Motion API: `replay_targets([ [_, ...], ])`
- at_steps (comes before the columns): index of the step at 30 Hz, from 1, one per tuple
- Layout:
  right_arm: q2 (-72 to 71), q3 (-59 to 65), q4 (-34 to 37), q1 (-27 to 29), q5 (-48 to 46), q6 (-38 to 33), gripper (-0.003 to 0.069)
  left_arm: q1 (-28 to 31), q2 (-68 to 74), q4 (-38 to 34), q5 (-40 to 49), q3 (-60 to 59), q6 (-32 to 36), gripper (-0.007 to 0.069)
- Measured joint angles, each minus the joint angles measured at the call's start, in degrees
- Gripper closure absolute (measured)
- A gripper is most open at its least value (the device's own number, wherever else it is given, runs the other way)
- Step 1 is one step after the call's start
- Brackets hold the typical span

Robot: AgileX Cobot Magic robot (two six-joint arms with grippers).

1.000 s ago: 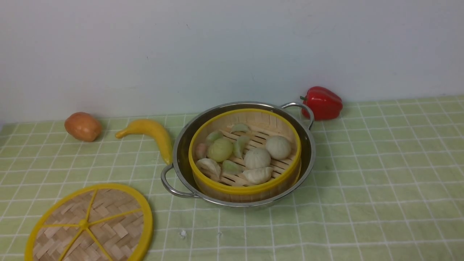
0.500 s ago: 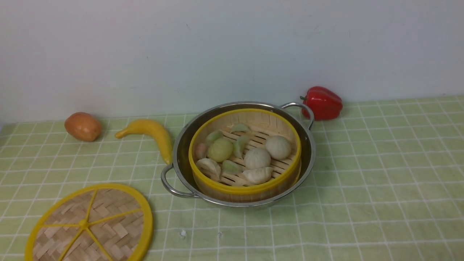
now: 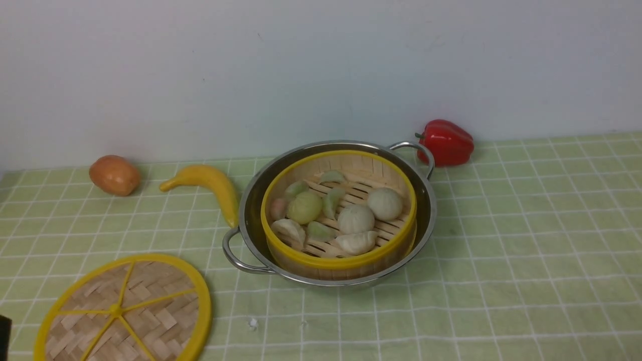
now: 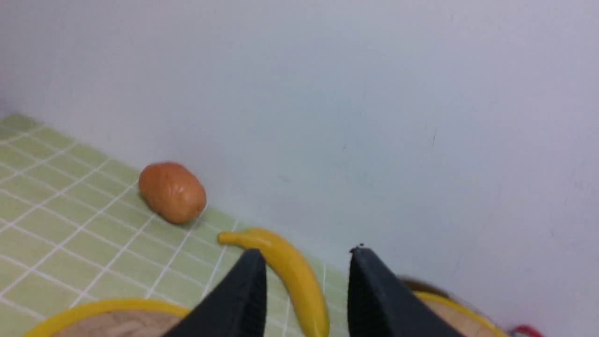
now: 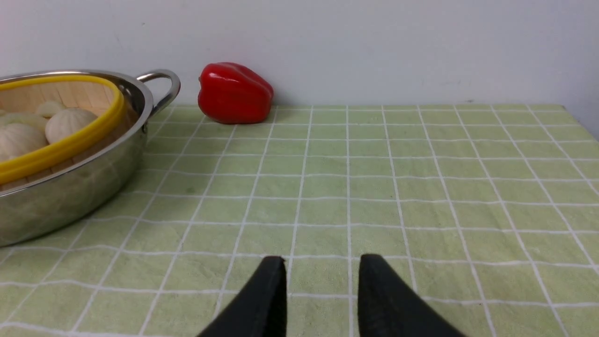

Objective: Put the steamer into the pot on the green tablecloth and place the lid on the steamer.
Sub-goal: 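Grasp the bamboo steamer lid lying on the table by its centre knob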

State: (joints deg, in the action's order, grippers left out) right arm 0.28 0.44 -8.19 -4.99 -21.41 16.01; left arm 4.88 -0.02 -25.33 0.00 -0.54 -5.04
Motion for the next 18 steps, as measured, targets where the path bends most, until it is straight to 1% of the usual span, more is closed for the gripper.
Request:
replay_targets([
  [2,0.00,0.00,0.00,0.00,0.00,0.00,0.0416,0.00,0.00,-0.23,-2.01,0.38,0.00,0.0382],
  [5,0.00,0.00,0.00,0.00,0.00,0.00,0.0416,0.00,0.16,0.94,0.96,4.14,0.76,0.0382],
  [6,0.00,0.00,0.00,0.00,0.00,0.00,0.0416,0.00,0.91,2.00,3.55,6.81,1.47,0.0382],
  [9,0.00,0.00,0.00,0.00,0.00,0.00,0.0416,0.00,6.88,6.69,16.16,15.93,3.17,0.0382],
  [11,0.00,0.00,0.00,0.00,0.00,0.00,0.0416,0.00,12.68,9.70,26.40,22.11,3.12,0.0382],
  [12,0.00,0.00,0.05,0.00,0.00,0.00,0.0416,0.00,17.27,11.70,33.56,26.75,2.69,0.0381],
  [13,0.00,0.00,0.05,0.00,0.00,0.00,0.0416,0.00,18.84,11.93,35.89,27.41,2.55,0.0381],
  [14,0.00,0.00,0.05,0.00,0.00,0.00,0.0416,0.00,24.49,13.60,43.57,31.69,1.98,0.0381],
  [15,0.00,0.00,0.05,0.00,0.00,0.00,0.0416,0.00,29.53,14.72,48.39,34.59,1.60,0.0381],
  [16,0.00,0.00,0.05,0.00,0.00,0.00,0.0416,0.00,33.69,15.77,52.49,37.25,1.50,0.0381],
  [18,0.00,0.00,0.05,0.00,0.00,0.00,0.0416,0.00,40.21,17.64,57.60,41.65,1.50,0.0381],
])
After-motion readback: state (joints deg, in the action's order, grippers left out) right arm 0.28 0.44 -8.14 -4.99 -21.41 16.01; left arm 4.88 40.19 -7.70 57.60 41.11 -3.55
